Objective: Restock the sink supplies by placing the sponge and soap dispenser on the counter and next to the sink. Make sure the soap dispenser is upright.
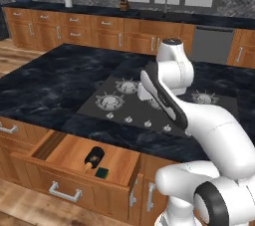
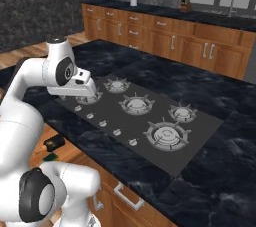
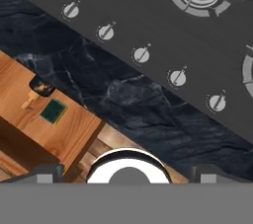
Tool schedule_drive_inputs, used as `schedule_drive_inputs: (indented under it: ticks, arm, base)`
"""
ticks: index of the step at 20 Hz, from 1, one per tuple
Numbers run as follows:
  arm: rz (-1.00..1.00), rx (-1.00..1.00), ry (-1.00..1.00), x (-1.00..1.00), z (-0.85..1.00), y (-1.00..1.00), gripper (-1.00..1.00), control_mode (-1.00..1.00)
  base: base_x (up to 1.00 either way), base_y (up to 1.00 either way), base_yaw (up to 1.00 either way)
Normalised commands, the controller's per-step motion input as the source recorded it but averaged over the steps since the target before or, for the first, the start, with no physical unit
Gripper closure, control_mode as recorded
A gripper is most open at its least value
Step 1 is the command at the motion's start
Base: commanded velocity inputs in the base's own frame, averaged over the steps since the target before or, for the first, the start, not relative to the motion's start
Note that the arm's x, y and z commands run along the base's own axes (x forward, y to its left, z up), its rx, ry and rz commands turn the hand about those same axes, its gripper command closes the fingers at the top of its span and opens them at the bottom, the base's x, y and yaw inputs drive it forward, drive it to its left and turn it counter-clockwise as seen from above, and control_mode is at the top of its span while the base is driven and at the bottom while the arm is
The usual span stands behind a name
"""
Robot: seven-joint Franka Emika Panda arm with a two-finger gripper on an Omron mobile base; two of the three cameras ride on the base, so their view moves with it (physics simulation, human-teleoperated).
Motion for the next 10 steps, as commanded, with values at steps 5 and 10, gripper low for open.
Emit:
schedule_drive_inputs:
  ticks: [5,10]
  arm:
    - [-0.14,0.00,0.08,-0.01,-1.00,1.00,-1.00,-1.00]
    - [-0.12,0.00,0.14,0.00,-0.98,1.00,-1.00,-1.00]
  base:
    - [0.00,0.00,0.00]
    - [0.00,0.00,0.00]
